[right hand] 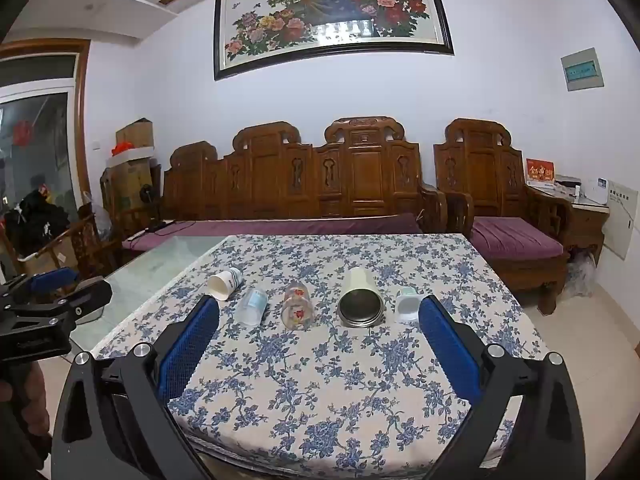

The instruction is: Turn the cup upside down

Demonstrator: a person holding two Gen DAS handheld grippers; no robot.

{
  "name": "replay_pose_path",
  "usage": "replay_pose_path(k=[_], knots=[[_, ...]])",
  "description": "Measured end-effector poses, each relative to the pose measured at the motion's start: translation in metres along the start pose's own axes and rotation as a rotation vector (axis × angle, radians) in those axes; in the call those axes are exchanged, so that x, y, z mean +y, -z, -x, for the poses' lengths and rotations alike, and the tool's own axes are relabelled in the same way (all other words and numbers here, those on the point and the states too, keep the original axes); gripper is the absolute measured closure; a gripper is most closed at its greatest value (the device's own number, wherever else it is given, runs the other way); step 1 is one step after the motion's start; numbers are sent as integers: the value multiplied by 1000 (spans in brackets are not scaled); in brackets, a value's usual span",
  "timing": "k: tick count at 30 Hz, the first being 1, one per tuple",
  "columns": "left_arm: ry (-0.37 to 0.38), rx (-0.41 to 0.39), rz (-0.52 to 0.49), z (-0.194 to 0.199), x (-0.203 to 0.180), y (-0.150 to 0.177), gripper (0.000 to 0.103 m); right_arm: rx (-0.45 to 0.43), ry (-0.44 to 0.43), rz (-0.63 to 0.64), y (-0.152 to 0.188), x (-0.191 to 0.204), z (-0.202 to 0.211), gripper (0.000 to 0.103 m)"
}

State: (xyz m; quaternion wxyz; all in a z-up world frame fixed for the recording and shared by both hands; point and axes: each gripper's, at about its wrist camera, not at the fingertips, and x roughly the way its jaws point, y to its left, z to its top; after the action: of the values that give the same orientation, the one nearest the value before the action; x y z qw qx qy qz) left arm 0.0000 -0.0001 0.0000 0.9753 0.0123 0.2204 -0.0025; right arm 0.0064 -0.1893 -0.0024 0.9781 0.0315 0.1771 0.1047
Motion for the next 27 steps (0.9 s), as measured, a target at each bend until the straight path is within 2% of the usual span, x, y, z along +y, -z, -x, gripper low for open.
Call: replay_pose_path(k=[12, 21, 27], knots=[[6, -4, 5, 0, 0, 0, 8, 0, 2, 6, 0, 1, 0, 2], [10, -7, 2, 1, -16, -8, 8, -2, 3, 7, 0, 2, 2, 2], [22, -17, 10, 8, -5, -8, 8, -3, 3, 7, -1, 2, 2, 2]])
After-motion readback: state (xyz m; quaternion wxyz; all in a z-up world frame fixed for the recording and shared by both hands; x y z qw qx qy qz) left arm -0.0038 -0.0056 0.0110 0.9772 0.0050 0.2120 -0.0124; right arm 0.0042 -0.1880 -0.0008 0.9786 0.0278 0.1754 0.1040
